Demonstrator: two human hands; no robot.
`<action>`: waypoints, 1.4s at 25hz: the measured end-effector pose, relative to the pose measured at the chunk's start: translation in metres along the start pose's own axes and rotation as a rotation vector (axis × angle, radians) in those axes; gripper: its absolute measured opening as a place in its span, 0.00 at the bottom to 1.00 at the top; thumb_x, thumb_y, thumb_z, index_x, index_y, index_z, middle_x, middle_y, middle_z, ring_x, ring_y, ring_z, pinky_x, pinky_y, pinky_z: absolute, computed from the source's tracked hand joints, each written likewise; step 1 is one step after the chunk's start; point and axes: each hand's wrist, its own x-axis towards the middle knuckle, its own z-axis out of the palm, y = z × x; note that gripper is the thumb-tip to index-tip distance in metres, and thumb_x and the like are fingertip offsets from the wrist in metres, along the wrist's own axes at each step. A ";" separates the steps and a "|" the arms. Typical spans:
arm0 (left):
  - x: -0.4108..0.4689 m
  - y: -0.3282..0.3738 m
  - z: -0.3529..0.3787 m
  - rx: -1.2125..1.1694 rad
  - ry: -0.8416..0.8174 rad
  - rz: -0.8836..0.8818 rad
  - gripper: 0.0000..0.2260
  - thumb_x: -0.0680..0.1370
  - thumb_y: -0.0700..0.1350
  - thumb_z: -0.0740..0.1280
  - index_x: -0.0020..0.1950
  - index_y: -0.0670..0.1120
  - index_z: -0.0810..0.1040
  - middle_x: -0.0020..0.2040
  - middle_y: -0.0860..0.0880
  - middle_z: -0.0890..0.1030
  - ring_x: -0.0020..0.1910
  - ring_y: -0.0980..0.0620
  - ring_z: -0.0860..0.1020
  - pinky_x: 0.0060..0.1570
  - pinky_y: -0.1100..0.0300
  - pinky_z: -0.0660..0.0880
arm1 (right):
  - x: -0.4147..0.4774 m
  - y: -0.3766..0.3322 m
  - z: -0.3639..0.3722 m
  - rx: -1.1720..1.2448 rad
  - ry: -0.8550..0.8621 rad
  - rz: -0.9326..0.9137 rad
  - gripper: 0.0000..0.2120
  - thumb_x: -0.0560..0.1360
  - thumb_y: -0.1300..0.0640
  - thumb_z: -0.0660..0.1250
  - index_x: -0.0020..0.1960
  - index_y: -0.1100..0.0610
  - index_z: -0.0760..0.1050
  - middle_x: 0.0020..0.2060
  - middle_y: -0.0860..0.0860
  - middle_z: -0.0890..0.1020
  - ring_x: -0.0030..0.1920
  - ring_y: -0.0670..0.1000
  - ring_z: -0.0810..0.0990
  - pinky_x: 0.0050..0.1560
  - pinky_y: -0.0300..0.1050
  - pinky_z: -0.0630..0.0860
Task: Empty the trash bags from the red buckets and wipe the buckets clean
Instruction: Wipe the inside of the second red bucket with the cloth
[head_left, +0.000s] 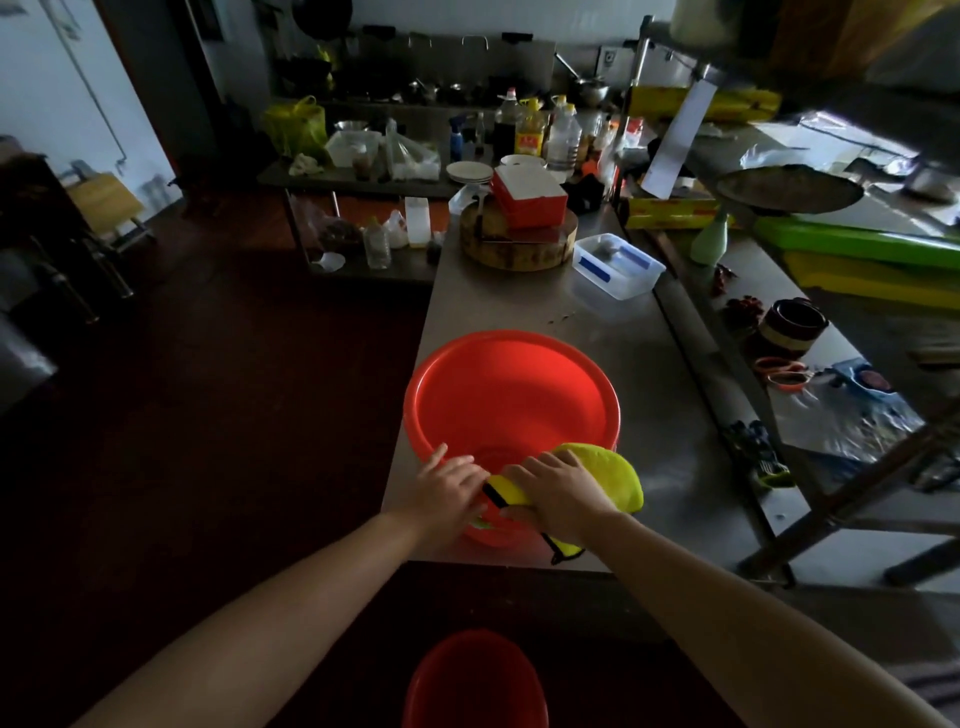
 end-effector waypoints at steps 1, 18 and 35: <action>0.000 0.007 0.008 -0.057 0.053 0.000 0.18 0.83 0.50 0.61 0.71 0.43 0.73 0.70 0.46 0.75 0.75 0.45 0.67 0.78 0.44 0.43 | 0.003 -0.010 -0.001 0.017 0.016 0.015 0.37 0.75 0.23 0.48 0.70 0.47 0.72 0.58 0.46 0.81 0.59 0.53 0.80 0.60 0.54 0.73; 0.009 0.000 0.004 -0.075 -0.019 0.075 0.29 0.79 0.59 0.48 0.70 0.45 0.75 0.67 0.49 0.78 0.73 0.45 0.69 0.73 0.40 0.38 | -0.003 0.000 0.000 0.010 0.058 -0.019 0.35 0.75 0.24 0.51 0.69 0.47 0.74 0.56 0.46 0.82 0.56 0.53 0.80 0.56 0.52 0.75; 0.020 0.000 0.006 -0.243 -0.046 0.011 0.32 0.76 0.65 0.47 0.69 0.50 0.75 0.67 0.54 0.77 0.75 0.54 0.65 0.74 0.53 0.34 | -0.007 0.031 -0.002 0.062 0.016 -0.035 0.33 0.77 0.25 0.51 0.71 0.45 0.72 0.57 0.46 0.81 0.59 0.53 0.78 0.61 0.53 0.73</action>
